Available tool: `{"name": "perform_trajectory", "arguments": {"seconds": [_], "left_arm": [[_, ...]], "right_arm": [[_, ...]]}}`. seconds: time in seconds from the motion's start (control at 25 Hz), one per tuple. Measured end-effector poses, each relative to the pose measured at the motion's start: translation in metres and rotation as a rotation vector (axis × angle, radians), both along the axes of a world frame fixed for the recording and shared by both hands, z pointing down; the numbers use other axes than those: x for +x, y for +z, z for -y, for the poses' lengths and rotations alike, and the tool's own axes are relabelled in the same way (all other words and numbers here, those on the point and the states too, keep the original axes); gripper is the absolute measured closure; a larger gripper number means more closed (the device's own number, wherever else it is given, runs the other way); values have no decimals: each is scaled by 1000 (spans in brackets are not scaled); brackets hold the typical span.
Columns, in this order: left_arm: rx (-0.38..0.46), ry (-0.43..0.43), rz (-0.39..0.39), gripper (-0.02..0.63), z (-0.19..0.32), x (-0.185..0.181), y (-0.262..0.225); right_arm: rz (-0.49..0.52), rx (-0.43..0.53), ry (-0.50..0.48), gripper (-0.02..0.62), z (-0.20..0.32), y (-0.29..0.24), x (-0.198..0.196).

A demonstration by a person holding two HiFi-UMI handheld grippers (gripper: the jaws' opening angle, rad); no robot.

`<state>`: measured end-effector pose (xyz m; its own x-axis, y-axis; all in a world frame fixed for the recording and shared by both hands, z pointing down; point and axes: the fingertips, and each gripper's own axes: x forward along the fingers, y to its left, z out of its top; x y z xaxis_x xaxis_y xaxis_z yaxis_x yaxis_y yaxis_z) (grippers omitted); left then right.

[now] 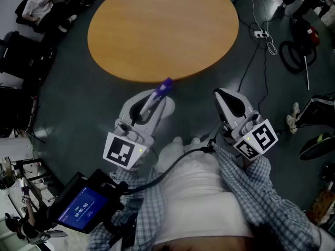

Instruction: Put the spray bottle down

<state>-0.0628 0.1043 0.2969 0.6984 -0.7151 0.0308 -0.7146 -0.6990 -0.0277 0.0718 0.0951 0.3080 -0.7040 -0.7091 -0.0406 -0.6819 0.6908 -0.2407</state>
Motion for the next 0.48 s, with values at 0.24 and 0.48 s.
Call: {"name": "perform_trajectory", "arguments": {"seconds": [0.24,0.48], "left_arm": [[-4,1,0,537,2,2,2],[-5,0,-2,537,3,1,1]], "right_arm": [[0,-1,3,592,2,2,2],[1,-2,1,592,3,0,1]]}}
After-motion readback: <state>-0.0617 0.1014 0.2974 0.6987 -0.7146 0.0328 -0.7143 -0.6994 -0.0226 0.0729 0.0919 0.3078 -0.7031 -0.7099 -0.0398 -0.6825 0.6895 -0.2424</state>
